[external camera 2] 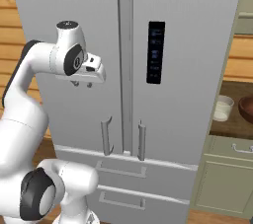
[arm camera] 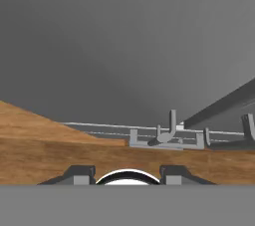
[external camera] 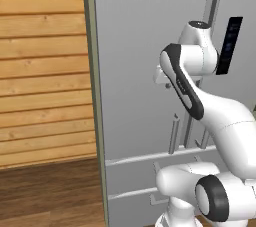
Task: Grab a lemon wedge from the fridge and one ice cube from the ice bowl, and put them in the glass of lemonade.
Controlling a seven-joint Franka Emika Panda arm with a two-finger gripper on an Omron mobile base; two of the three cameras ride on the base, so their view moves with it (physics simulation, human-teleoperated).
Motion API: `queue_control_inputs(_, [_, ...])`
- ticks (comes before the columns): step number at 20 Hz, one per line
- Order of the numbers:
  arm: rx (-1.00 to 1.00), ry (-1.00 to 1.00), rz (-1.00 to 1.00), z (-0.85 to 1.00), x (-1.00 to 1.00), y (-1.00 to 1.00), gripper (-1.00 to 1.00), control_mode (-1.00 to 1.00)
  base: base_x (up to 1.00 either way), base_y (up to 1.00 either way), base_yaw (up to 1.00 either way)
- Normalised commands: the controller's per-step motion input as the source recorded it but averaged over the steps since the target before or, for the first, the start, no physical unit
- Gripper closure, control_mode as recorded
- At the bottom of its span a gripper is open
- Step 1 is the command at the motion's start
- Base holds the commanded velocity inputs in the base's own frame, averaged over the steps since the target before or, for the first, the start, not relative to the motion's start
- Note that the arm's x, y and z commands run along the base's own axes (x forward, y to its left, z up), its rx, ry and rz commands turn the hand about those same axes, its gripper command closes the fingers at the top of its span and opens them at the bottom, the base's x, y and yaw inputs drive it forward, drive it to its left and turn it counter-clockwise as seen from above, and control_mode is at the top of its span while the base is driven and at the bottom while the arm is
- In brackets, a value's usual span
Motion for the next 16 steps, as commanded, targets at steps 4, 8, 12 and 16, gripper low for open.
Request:
queue_control_inputs(4, [0.06,0.00,-0.03,-0.06,-0.62,-0.14,-1.00,-1.00,0.00,0.00,0.00])
queue_control_inputs(8, [0.02,0.00,-0.07,-0.02,-0.66,-0.16,-1.00,-1.00,0.00,0.00,0.00])
queue_control_inputs(12, [0.00,0.12,-0.04,-0.20,-0.49,-0.03,-1.00,-1.00,0.00,0.00,0.00])
queue_control_inputs(16, [0.00,0.08,-0.03,-0.22,-0.42,0.00,-1.00,-1.00,0.00,0.00,0.00])
